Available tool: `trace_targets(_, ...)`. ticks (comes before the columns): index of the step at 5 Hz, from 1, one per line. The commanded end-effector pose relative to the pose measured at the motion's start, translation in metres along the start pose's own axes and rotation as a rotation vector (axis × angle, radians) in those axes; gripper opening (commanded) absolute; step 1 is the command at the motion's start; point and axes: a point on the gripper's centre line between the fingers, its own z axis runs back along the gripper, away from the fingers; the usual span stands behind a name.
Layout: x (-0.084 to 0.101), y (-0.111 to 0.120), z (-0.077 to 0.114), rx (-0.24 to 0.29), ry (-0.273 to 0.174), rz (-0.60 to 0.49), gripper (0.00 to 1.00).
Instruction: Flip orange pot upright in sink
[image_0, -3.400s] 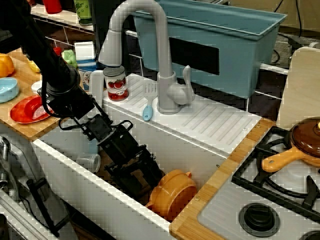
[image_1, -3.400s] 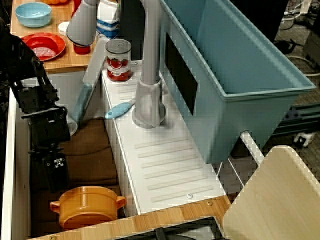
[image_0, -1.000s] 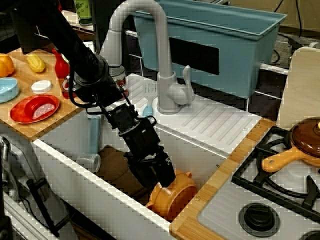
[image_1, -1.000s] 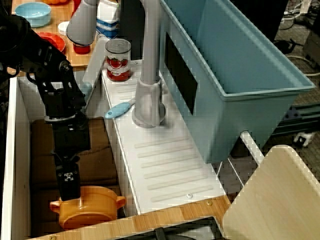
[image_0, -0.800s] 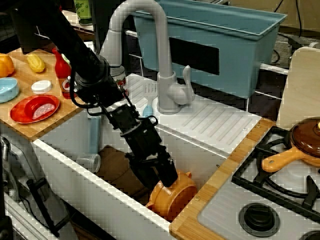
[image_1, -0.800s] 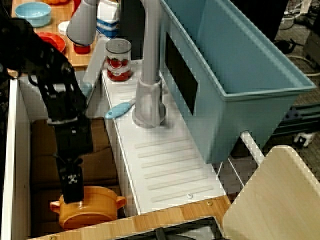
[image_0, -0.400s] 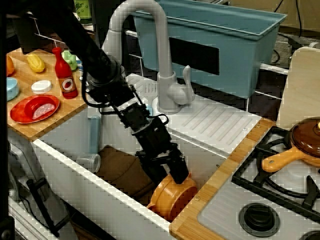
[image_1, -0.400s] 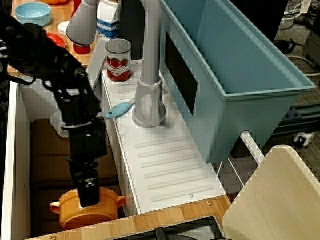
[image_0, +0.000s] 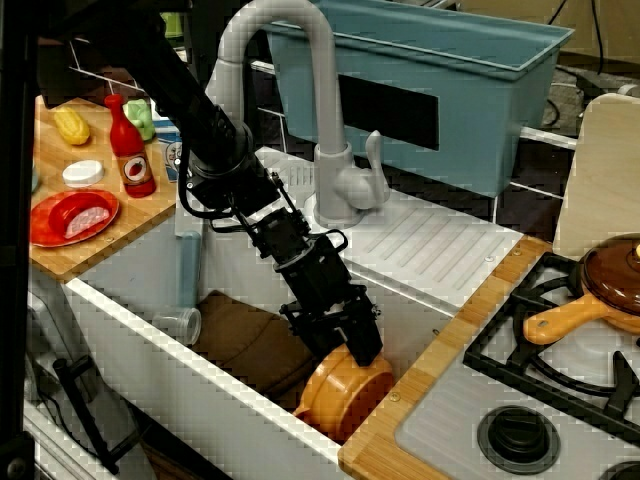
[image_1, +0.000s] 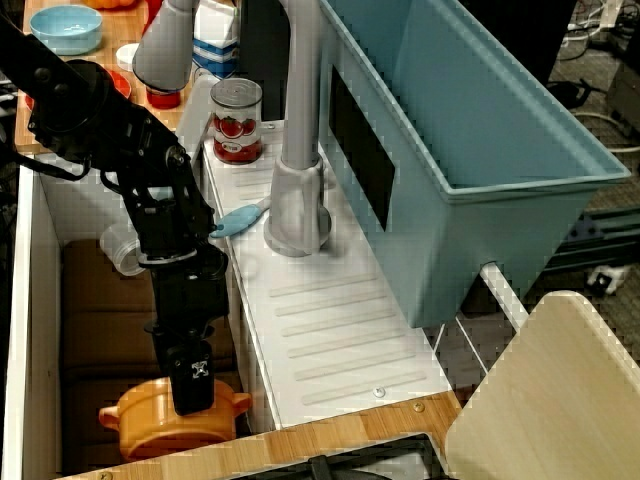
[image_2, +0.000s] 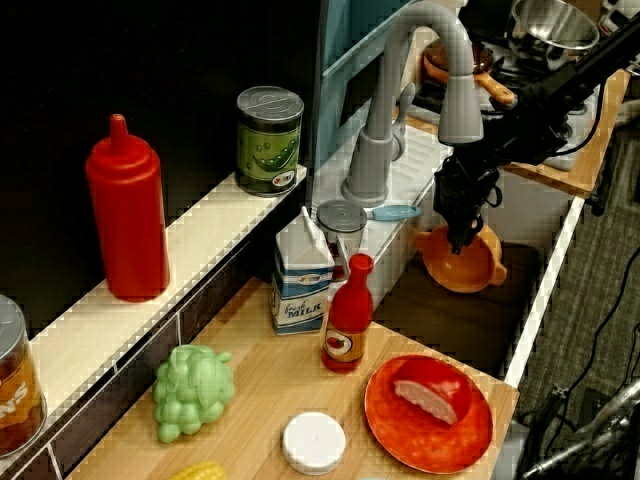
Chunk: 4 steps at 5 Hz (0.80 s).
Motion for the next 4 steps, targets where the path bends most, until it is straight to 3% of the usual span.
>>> trace_targets(1, -0.001, -0.003, 0.012, 0.041, -0.032, -0.018, 0.0)
trace_targets(2, 0.0, 0.002, 0.013, 0.18, -0.031, 0.01, 0.0)
trace_targets(3, -0.016, -0.006, 0.019, 0.28, 0.007, 0.018, 0.0)
trace_targets(4, -0.036, -0.042, 0.039, 0.314, 0.019, 0.007, 0.0)
